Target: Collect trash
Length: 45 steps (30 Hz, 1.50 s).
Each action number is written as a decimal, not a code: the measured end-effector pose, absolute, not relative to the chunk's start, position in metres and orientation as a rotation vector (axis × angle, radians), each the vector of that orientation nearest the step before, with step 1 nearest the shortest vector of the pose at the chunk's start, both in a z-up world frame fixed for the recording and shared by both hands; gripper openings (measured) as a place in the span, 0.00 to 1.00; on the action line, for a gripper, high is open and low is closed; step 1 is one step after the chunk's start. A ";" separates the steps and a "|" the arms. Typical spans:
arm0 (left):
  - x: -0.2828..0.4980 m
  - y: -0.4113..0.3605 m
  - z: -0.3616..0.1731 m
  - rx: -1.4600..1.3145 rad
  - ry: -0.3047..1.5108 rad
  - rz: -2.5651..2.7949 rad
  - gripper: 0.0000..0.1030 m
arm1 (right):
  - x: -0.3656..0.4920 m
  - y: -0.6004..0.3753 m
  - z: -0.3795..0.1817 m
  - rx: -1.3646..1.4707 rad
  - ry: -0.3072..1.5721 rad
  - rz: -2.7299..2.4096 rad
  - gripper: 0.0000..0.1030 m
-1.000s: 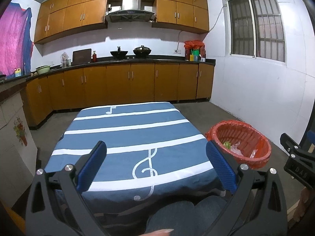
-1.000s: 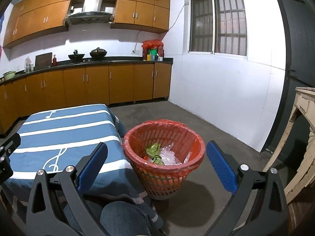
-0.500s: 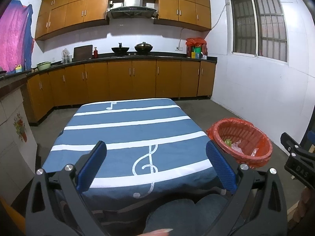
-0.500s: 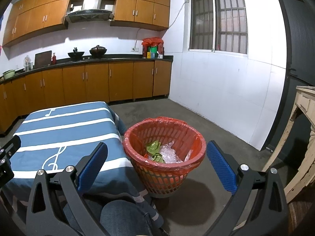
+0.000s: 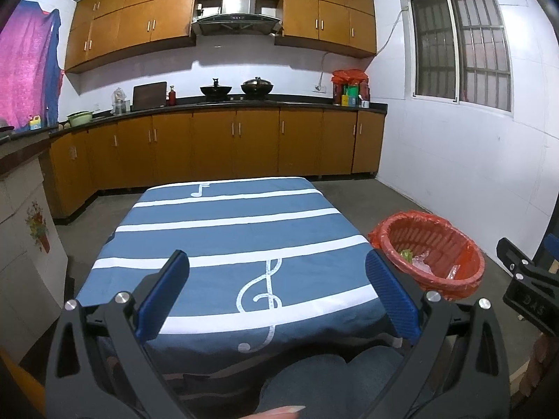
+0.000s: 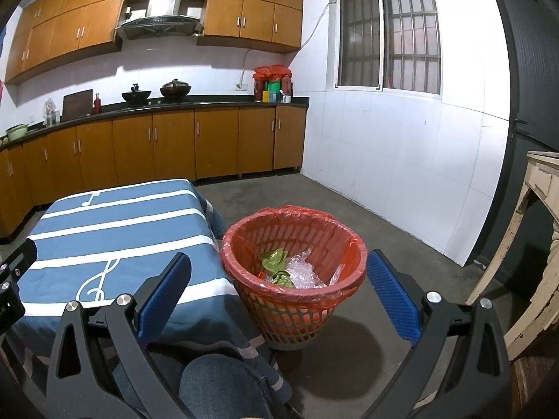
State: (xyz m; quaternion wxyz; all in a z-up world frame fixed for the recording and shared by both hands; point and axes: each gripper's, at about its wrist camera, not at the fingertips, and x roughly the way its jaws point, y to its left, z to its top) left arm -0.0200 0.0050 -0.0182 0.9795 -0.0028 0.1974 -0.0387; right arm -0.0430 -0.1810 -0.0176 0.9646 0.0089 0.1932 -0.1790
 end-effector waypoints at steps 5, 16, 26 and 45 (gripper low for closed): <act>-0.020 0.004 -0.018 -0.007 0.399 -0.072 0.96 | -0.042 -0.181 -0.019 0.018 0.396 -0.360 0.97; -0.020 0.004 -0.019 -0.009 0.399 -0.066 0.96 | -0.041 -0.183 -0.021 0.021 0.404 -0.356 0.97; -0.020 0.004 -0.021 -0.008 0.402 -0.067 0.96 | -0.041 -0.184 -0.021 0.023 0.405 -0.356 0.97; -0.020 0.003 -0.021 -0.008 0.404 -0.067 0.96 | -0.041 -0.185 -0.020 0.023 0.406 -0.355 0.97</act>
